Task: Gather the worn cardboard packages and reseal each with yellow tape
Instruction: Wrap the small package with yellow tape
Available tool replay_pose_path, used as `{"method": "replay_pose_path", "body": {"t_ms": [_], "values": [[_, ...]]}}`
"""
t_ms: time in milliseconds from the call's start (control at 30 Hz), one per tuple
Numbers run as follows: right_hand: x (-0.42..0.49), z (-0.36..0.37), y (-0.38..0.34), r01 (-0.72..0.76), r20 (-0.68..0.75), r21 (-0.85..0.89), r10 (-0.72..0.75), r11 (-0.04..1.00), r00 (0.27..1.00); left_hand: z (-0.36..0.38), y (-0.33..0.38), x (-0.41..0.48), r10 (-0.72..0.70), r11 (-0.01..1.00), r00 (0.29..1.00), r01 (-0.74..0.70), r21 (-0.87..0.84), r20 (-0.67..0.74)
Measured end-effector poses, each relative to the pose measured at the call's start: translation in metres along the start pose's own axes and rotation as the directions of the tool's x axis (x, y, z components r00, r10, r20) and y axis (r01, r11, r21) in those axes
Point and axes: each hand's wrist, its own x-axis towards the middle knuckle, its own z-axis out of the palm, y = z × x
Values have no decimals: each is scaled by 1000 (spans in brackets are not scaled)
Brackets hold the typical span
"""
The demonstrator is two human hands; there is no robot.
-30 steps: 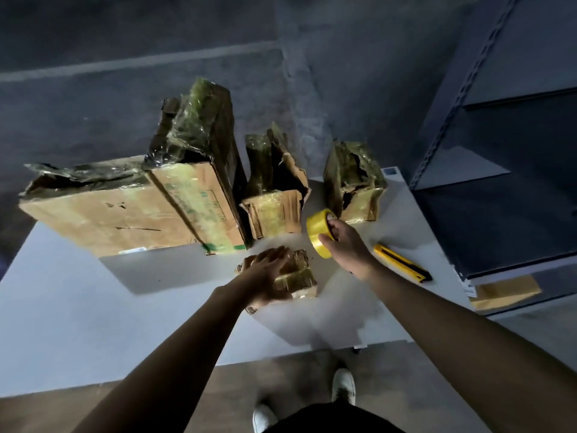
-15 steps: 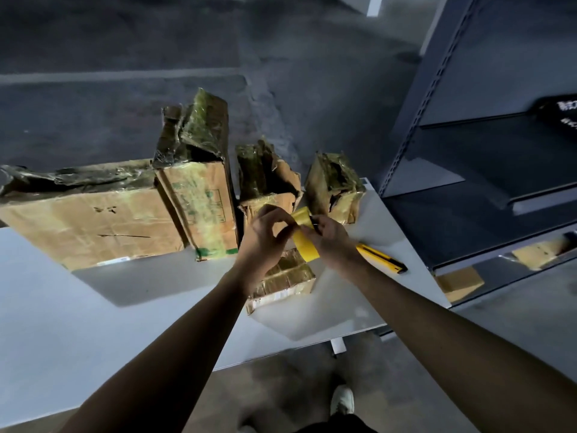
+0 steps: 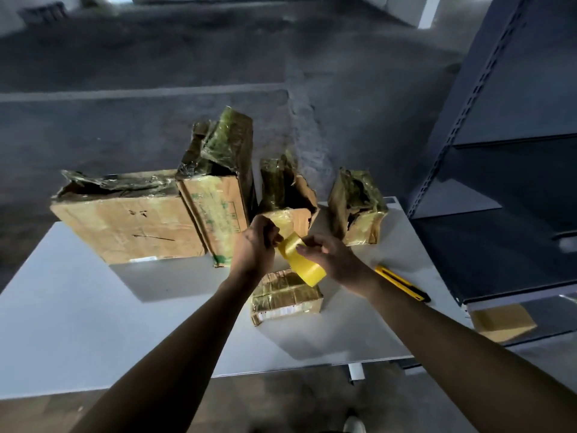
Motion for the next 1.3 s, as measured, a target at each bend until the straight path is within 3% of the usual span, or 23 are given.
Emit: {"method": "replay_pose_path", "body": {"t_ms": [100,167,300,433,567,667,733,833,933,1067,1133,1200,1233,1300], "values": [[2,-9,-2,38,-82,106,-30,994,996,1,2,-2,-36,995,999,37,-88,18],[6,-15,-2,-12,-151,182,40,983,988,0,6,-1,-36,990,995,48,-129,88],[12,-29,4,-223,48,293,219,930,975,-4,15,4,-21,994,977,44,-103,214],[15,-45,16,-356,232,302,294,884,927,-9,20,10,3,985,963,43,-165,269],[15,-46,28,-399,293,322,310,859,904,-13,25,15,8,967,962,62,-246,274],[12,-44,34,-332,331,376,209,865,920,-11,28,14,-28,951,933,136,-279,358],[11,-44,35,-342,245,393,262,853,934,-9,20,13,-87,961,912,184,-208,401],[12,-45,39,-348,-9,336,373,875,928,-6,8,9,-226,912,844,358,-198,486],[11,-42,42,-341,-75,321,382,884,921,-4,1,6,-293,786,729,552,-278,619],[7,-38,44,-327,-144,215,361,920,921,-1,-13,4,-241,656,560,695,-292,793],[6,-41,48,-335,-208,208,376,919,903,2,-24,3,-258,763,550,620,-181,794],[4,-49,54,-355,-287,235,414,905,864,5,-33,-1,-274,935,620,351,52,736],[2,-53,56,-362,-315,245,427,900,848,8,-36,-4,-268,961,635,227,157,724],[0,-58,58,-356,-337,258,429,898,838,18,-38,-13,-278,953,575,64,296,769]]}}
